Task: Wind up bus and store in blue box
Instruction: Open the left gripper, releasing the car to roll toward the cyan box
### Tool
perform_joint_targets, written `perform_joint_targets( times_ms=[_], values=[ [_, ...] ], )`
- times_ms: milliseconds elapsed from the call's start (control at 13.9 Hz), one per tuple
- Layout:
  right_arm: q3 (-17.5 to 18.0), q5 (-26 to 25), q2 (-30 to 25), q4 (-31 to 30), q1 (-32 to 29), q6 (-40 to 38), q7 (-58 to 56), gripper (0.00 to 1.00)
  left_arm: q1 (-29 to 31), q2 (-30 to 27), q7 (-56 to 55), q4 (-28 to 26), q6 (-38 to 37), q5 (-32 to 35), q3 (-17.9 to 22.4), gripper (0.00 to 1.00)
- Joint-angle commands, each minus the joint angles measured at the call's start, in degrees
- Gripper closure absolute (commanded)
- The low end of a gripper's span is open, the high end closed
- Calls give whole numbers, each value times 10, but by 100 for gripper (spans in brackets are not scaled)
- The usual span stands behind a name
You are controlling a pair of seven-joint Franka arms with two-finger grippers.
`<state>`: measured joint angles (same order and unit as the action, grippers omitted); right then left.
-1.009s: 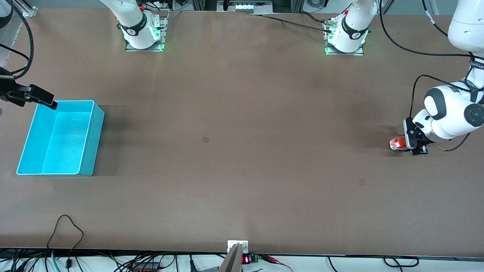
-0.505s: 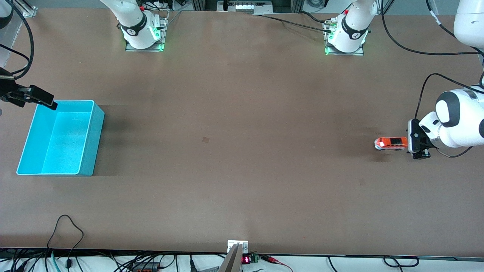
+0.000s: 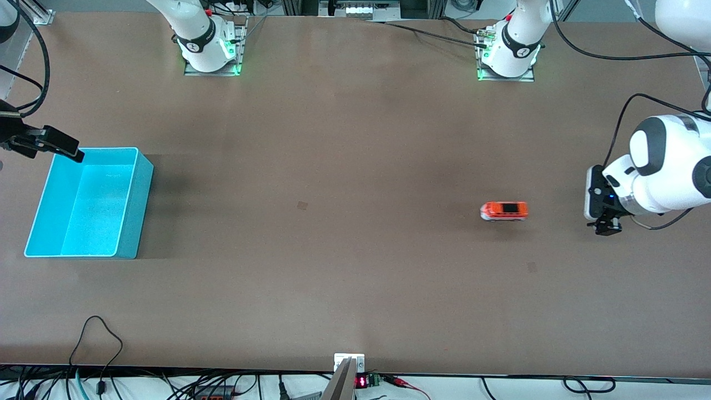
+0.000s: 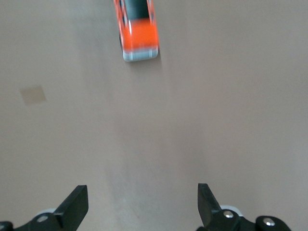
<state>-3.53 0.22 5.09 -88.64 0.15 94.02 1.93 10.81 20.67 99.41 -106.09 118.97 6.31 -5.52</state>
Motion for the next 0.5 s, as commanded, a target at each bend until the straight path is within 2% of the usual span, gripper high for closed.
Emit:
perform_joint_targets(
  times_ms=[0, 216, 432],
  values=[
    [3, 1, 2, 3, -4, 3, -6, 0, -34, -5, -59, 6, -14, -22, 4, 0],
    [3, 1, 2, 3, -4, 3, -6, 0, -60, -3, -137, 19, -15, -46, 4, 0],
    [3, -3, 2, 3, -2, 3, 2, 0, -76, -2, -255, 58, -18, -53, 3, 0]
  ],
)
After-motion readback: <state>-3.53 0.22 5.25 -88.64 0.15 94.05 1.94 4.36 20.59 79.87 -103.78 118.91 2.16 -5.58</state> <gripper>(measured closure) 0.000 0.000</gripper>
